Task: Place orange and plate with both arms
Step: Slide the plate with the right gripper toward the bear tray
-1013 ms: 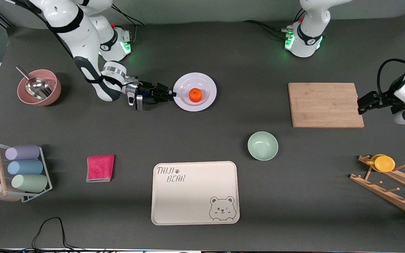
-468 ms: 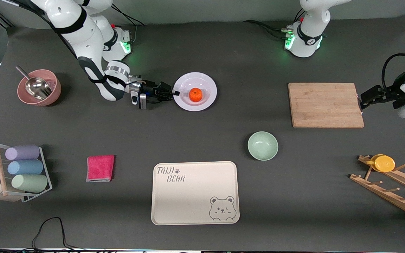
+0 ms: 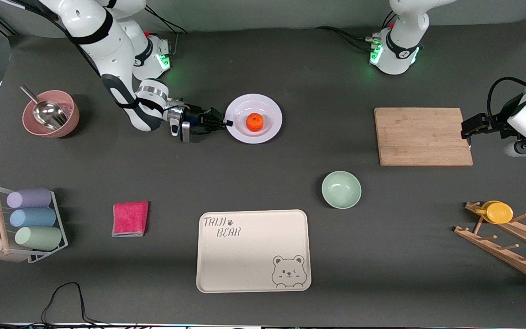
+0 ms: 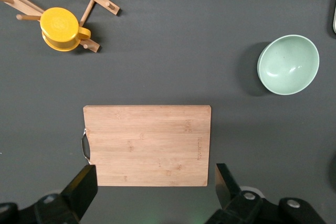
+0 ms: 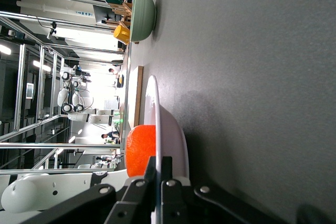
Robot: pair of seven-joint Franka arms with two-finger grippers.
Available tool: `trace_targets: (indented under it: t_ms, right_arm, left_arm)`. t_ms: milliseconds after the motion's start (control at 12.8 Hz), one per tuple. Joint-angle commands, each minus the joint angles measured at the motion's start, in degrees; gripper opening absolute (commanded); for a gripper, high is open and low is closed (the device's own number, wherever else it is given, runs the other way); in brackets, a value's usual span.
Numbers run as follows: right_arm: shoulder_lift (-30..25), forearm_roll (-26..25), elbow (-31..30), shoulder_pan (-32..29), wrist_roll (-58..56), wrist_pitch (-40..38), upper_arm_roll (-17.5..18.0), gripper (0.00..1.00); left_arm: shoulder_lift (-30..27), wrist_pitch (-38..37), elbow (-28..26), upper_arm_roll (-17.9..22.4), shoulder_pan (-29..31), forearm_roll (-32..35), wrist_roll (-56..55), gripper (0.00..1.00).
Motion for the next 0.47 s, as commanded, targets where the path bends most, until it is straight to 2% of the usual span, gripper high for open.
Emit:
trace_targets:
  t_ms: [0, 390]
  right_arm:
    - [-0.33, 1.77, 0.83, -1.53, -0.45, -2.53, 0.35, 0.0]
    - [-13.67, -0.94, -0.13, -3.03, 16.22, -3.34, 0.79, 0.0]
  left_arm:
    - [-5.64, -1.21, -2.5, -0.14, -0.01, -1.09, 1.57, 1.0]
    - [-6.1, -0.96, -3.03, 0.03, 0.78, -1.27, 5.17, 1.0]
